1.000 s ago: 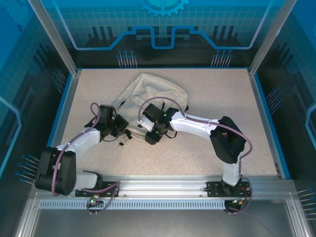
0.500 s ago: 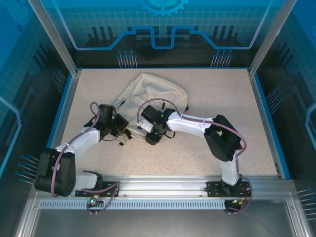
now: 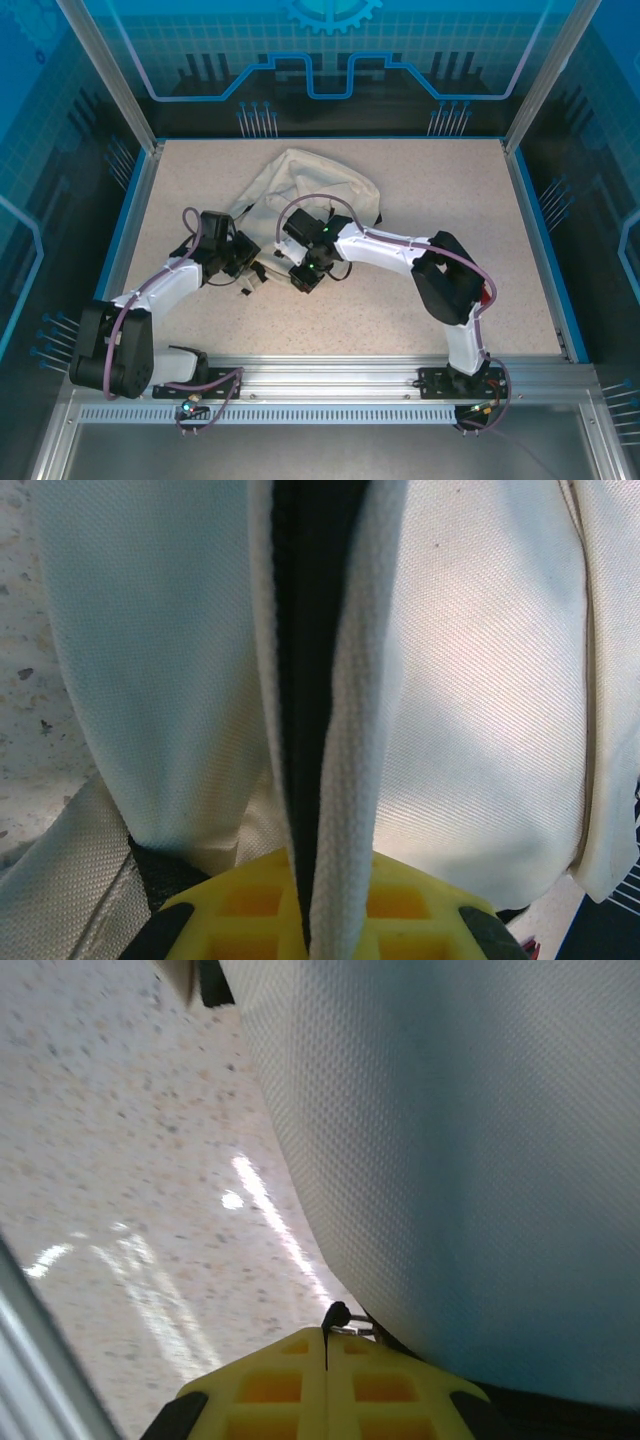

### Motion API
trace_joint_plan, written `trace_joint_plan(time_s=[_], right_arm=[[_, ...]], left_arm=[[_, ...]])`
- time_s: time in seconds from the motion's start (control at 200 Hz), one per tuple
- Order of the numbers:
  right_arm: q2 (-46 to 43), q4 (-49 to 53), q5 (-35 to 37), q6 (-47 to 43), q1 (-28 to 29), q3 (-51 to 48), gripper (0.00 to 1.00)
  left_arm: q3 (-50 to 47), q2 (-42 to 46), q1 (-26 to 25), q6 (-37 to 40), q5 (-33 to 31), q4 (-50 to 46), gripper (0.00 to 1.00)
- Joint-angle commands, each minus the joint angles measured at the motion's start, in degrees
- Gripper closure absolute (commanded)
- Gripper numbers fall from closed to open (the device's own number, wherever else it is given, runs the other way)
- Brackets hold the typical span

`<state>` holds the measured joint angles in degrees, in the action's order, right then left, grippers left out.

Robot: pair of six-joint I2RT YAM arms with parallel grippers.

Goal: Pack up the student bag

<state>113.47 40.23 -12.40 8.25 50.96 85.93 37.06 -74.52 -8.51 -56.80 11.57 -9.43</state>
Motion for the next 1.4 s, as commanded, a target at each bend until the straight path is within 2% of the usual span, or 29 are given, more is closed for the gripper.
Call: trace_joint_plan(time_s=[0.0, 0.155, 0.345, 0.555, 0.68, 0.75, 0.91, 0.97, 1.076, 1.191, 1.306, 1.396], right_arm=[[-2.48, -0.32, -10.31, 10.34, -0.81, 1.7, 1.0], [-2.19, -3.23, -15.06, 16.05, -0.84, 2.21, 1.0], [-1.65, -2.09, -9.63, 16.75, -0.79, 2.4, 1.0], [0.72, -6.62, -14.11, 17.2, 1.87, 4.01, 1.0], [0.18, -5.58, -11.18, 18.08, 1.54, 4.36, 1.0], [-2.88, -4.71, -7.17, 19.54, 0.38, 1.7, 0.85], [-12.2, -5.94, -2.96, 24.72, -3.72, -8.17, 0.49], [-15.16, -7.26, -2.18, 27.7, -5.45, -11.71, 0.4], [-18.5, -9.53, -1.14, 33.98, -8.74, -16.59, 0.34], [-19.21, -12.45, -2.14, 39.65, -11.52, -19.32, 0.33], [-18.14, -14.53, -4.43, 43.78, -13.24, -19.9, 0.33], [-17.34, -14.83, -4.46, 45.59, -14.28, -19.8, 0.33]], left_arm=[[-1.85, 0.7, -0.36, 0.16, 0.41, 1.87, 1.0], [-2.69, -0.09, -0.45, -0.6, 1.41, 3.78, 1.0], [-2.78, -0.19, -0.63, -0.68, 2.11, 4.12, 1.0], [-3.45, -0.75, -1.4, -1.93, 2.75, 5.88, 1.0], [-3.42, -1.03, -1.59, -1.87, 2.52, 5.43, 1.0], [-2.92, -0.4, -1.59, -0.96, 1.97, 3.41, 0.97], [-1.48, 2.45, -1.64, 1.91, 0.84, -3.47, 0.67], [-1.37, 4.26, -1.77, 2.92, 0.6, -5.95, 0.6], [-0.91, 7.97, -3.18, 4.81, -0.84, -11.48, 0.52], [-0.06, 12.22, -6.66, 7.02, -3.86, -17.77, 0.47], [0.19, 15.62, -12.42, 9.06, -6.43, -21.09, 0.46], [-0.81, 17.15, -17.84, 11.0, -7.71, -19.98, 0.46]])
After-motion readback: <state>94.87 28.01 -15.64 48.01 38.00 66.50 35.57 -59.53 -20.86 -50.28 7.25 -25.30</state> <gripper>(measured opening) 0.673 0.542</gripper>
